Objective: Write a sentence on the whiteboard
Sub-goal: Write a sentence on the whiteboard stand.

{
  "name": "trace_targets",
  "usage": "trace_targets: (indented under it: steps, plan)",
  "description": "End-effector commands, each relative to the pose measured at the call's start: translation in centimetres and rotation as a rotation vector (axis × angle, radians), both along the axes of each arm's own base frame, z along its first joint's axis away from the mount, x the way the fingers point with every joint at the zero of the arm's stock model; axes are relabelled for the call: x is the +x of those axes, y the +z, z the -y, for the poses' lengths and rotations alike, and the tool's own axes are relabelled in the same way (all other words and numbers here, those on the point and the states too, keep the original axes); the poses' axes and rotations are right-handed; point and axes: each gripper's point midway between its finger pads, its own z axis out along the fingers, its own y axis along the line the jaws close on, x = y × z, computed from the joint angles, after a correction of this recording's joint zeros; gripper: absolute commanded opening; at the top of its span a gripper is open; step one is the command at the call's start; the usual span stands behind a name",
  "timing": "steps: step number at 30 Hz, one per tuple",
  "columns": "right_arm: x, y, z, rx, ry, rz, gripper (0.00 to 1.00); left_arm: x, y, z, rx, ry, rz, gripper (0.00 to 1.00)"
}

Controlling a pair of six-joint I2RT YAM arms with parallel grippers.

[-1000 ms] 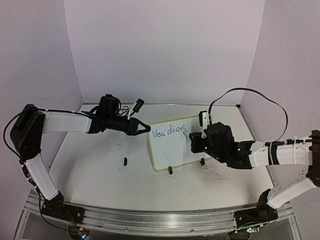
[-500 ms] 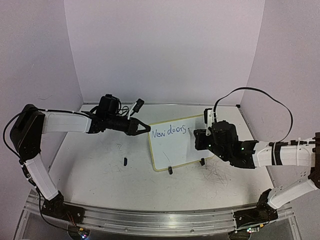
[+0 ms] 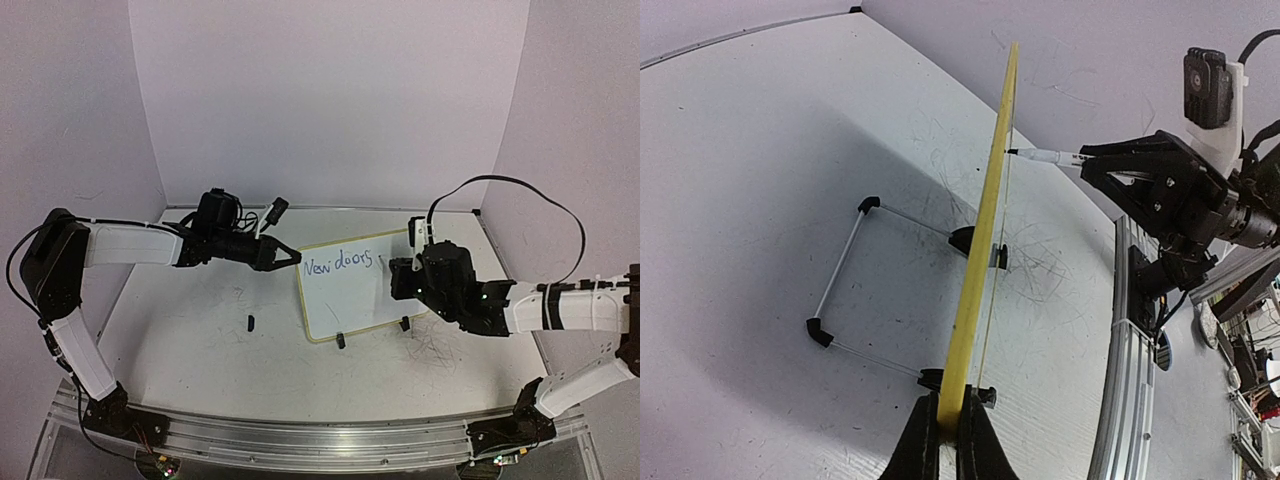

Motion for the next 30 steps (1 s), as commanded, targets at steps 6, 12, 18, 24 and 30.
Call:
trace_targets:
  steps: [6, 12, 18, 24, 30]
  plan:
    - [0.7, 0.8, 0.0, 0.015, -0.023, 0.02, 0.0, -0.6, -0.4, -0.3, 0.038, -0.004, -0.007, 0.0]
    - [0.3, 0.5, 0.9, 0.01, -0.042, 0.012, 0.0, -0.6, -0.3, -0.3, 0.037, -0.005, -0.003, 0.0]
    - [0.4, 1.2, 1.3, 0.011, -0.065, 0.025, 0.0, -0.7, -0.4, -0.2, 0.039, -0.008, -0.003, 0.0]
    - [0.8, 1.5, 1.3, 0.013, -0.079, 0.032, 0.0, -0.7, -0.5, -0.2, 0.039, -0.01, -0.002, 0.0]
    - [1.3, 2.3, 0.4, 0.019, -0.057, 0.058, 0.0, -0.8, -0.4, -0.2, 0.037, -0.012, -0.001, 0.0]
